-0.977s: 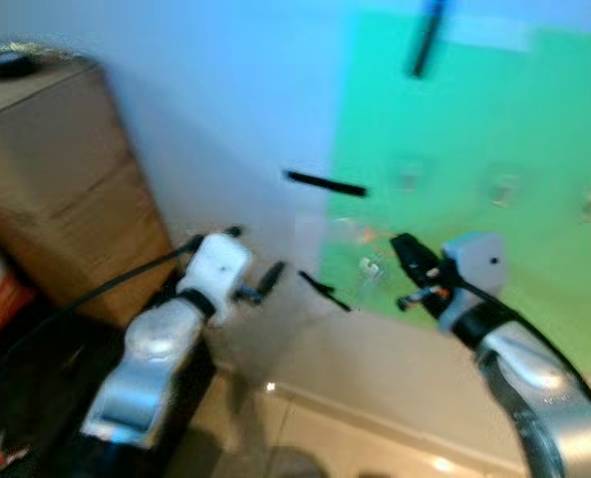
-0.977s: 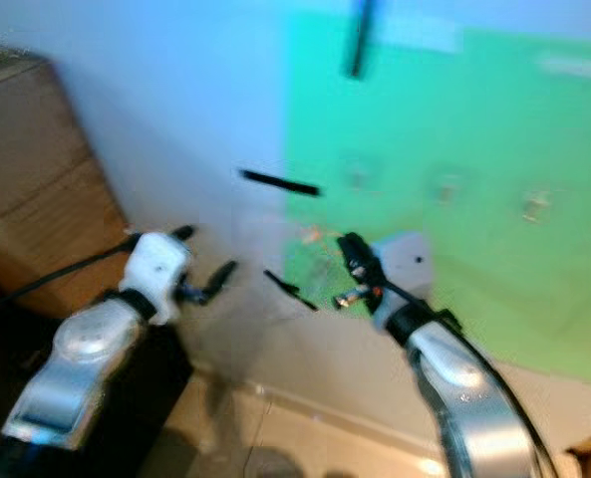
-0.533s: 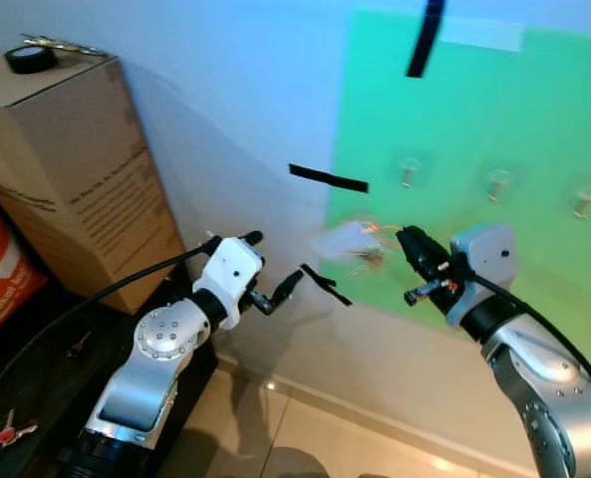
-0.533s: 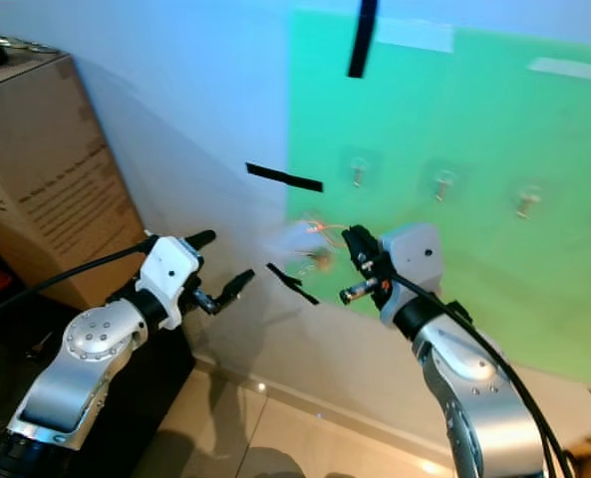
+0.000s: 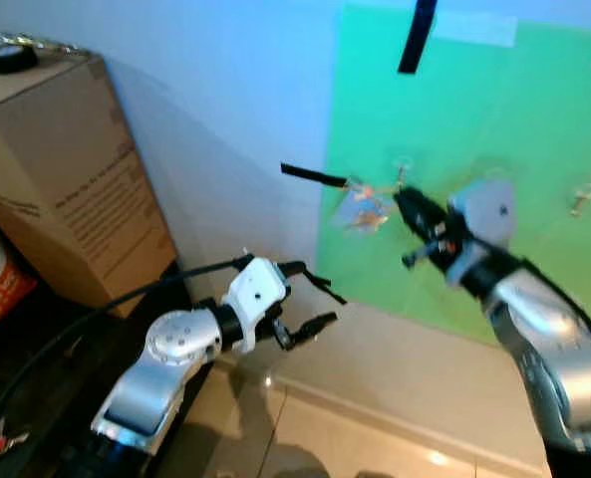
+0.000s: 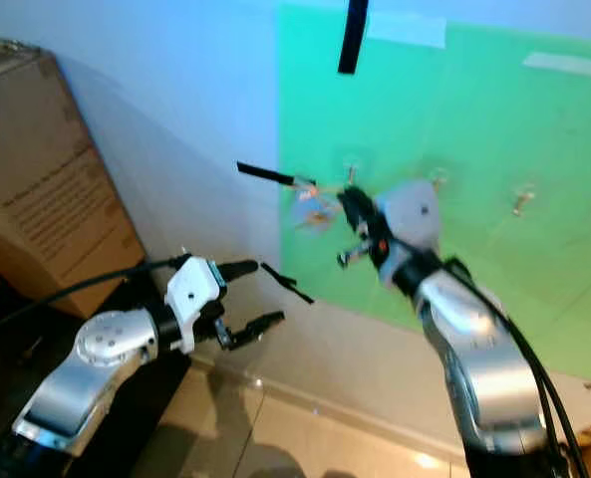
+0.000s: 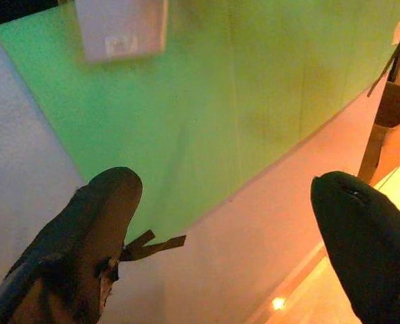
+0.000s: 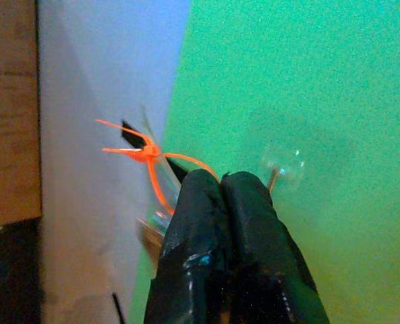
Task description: Hang keys on a hook
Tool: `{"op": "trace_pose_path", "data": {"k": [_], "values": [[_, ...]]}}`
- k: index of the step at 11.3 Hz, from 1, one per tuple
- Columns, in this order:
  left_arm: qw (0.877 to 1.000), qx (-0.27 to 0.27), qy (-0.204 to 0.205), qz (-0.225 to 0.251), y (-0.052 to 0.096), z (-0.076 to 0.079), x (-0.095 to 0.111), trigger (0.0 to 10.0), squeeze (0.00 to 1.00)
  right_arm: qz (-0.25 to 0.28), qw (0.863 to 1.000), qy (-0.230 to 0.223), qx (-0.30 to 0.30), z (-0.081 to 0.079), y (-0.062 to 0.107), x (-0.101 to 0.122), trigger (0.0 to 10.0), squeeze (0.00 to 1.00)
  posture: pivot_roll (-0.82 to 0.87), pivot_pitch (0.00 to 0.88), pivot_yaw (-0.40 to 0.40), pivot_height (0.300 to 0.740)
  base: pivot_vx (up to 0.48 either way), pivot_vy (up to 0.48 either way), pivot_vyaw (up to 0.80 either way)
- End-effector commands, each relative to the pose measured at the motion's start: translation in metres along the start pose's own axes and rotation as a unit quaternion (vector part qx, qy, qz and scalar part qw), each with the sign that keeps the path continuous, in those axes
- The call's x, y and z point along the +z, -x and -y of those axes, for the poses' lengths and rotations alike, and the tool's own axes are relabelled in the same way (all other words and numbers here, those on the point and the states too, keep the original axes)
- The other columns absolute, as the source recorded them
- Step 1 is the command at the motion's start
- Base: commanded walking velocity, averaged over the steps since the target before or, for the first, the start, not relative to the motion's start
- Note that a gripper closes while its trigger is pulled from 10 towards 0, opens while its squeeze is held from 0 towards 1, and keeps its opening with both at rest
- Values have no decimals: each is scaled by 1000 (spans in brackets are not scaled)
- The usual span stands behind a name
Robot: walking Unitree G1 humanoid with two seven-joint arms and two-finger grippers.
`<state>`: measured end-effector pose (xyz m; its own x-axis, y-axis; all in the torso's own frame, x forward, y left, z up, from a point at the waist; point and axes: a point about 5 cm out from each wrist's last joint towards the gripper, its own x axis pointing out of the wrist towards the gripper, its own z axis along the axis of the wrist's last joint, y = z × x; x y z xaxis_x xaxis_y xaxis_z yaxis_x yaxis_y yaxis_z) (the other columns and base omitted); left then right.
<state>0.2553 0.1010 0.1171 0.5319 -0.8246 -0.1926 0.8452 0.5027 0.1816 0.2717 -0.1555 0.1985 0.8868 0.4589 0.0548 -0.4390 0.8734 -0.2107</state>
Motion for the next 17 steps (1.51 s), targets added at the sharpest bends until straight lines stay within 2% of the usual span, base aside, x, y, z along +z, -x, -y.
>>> {"op": "trace_pose_path", "data": {"k": [1, 5, 9, 11, 12, 16, 17], "values": [[1000, -7, -12, 3, 0, -1, 5, 10000, 0, 9, 1000, 13, -1, 4, -5, 4, 10000, 0, -152, 0, 32, 740, 0, 0, 0], [1000, -10, -13, 1, 2, -1, 5, 10000, 0, -3, 999, 32, -22, 19, -12, 1, 10000, 0, -142, 0, 23, 740, 0, 0, 0], [1000, -18, -11, 1, 1, 0, 5, 10000, 0, -34, 998, 45, -21, 26, -2, -6, 10000, 0, -152, 0, 27, 740, 0, 0, 0], [1000, -21, -10, 1, 0, 0, 5, 10000, 0, -74, 995, 45, -54, 35, 0, -17, 10000, 0, -152, 0, 27, 740, 0, 0, 0], [1000, -21, -10, 0, 0, 0, 5, 10000, 0, -76, 994, 41, -69, 39, -1, -17, 10000, 0, -152, 0, 27, 740, 0, 0, 0], [1000, -20, -9, -3, 1, 0, 4, 10000, 0, -71, 995, 36, -56, 35, -2, -15, 10000, 0, -145, 0, 25, 740, 0, 0, 0], [1000, -20, -11, -3, 1, -1, 5, 10000, 0, -52, 996, 32, -61, 35, -2, -9, 10000, 0, -146, 0, 28, 740, 0, 0, 0]]}}
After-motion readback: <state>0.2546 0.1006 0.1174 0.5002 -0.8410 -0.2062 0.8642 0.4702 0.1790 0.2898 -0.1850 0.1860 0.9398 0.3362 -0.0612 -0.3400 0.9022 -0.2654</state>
